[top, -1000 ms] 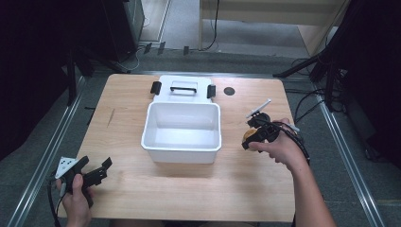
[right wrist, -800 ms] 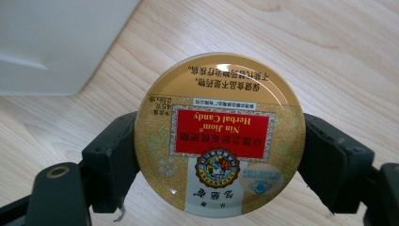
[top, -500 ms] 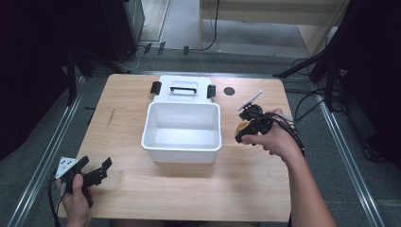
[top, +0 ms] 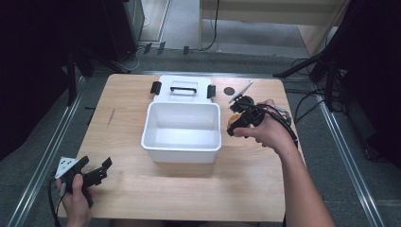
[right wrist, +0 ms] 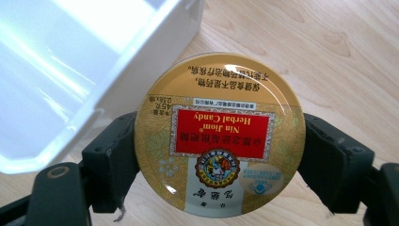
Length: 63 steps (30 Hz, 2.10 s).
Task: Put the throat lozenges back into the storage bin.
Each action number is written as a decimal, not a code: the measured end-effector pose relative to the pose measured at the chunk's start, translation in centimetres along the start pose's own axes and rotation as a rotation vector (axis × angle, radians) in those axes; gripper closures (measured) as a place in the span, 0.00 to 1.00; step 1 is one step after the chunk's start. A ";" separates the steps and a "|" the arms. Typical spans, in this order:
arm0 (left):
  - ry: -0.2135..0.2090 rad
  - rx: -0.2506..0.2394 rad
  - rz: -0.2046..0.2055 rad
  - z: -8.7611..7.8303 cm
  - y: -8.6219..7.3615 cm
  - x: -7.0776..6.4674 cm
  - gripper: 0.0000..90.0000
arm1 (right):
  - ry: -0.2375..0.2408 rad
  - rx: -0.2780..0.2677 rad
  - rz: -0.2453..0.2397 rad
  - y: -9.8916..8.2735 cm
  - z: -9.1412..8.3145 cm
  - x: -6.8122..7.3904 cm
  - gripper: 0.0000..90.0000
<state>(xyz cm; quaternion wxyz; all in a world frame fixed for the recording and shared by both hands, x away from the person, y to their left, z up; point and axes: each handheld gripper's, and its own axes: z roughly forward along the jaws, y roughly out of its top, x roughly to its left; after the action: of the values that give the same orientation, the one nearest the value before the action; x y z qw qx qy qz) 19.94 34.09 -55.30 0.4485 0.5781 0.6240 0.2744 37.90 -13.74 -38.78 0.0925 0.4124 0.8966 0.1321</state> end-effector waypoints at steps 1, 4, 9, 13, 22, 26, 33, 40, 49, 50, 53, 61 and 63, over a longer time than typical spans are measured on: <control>0.000 0.000 0.000 0.0 0.0 0.0 0.07 | 0.001 -0.001 -0.001 0.1 -0.1 0.1 0.23; -0.001 0.001 0.000 0.0 0.0 0.0 0.07 | 0.002 -0.012 -0.014 0.6 -0.3 0.4 0.23; -0.001 -0.001 -0.002 0.0 0.0 0.0 0.07 | -0.002 -0.020 -0.033 1.4 -0.8 1.0 0.23; -0.001 -0.002 -0.004 0.0 0.0 0.0 0.07 | -0.004 -0.027 -0.051 2.0 -1.1 1.5 0.23; -0.002 -0.007 -0.009 0.1 0.0 0.0 0.07 | -0.002 -0.060 -0.124 3.6 -1.3 3.1 0.23; -0.003 -0.007 -0.009 0.0 0.0 0.0 0.07 | 0.002 -0.063 -0.144 4.2 -1.3 3.8 0.23; -0.004 -0.006 -0.009 0.0 0.0 0.0 0.07 | 0.007 -0.072 -0.187 5.1 -1.0 5.0 0.23; -0.004 -0.006 -0.009 0.0 0.0 0.0 0.07 | 0.036 -0.096 -0.246 5.5 -0.6 5.9 0.23; -0.004 -0.006 -0.010 0.0 0.0 0.0 0.07 | 0.031 -0.086 -0.399 5.6 0.9 6.9 0.23; -0.004 -0.006 -0.009 0.0 0.0 0.0 0.07 | 0.028 -0.086 -0.420 5.6 1.1 7.0 0.23; -0.004 -0.006 -0.010 0.0 0.0 0.0 0.07 | 0.024 -0.085 -0.464 5.5 1.6 7.1 0.23; -0.005 -0.004 -0.009 0.0 0.0 0.1 0.07 | -0.018 -0.048 -0.554 5.1 3.0 7.4 0.23; -0.004 -0.004 -0.009 0.0 0.0 0.1 0.07 | -0.023 -0.038 -0.572 5.1 3.3 7.5 0.23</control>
<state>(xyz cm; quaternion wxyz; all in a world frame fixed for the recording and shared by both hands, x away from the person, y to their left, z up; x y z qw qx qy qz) 19.97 34.13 -55.33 0.4521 0.5751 0.6251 0.2722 37.65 -4.34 -40.72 0.1438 0.1424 0.9728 0.1130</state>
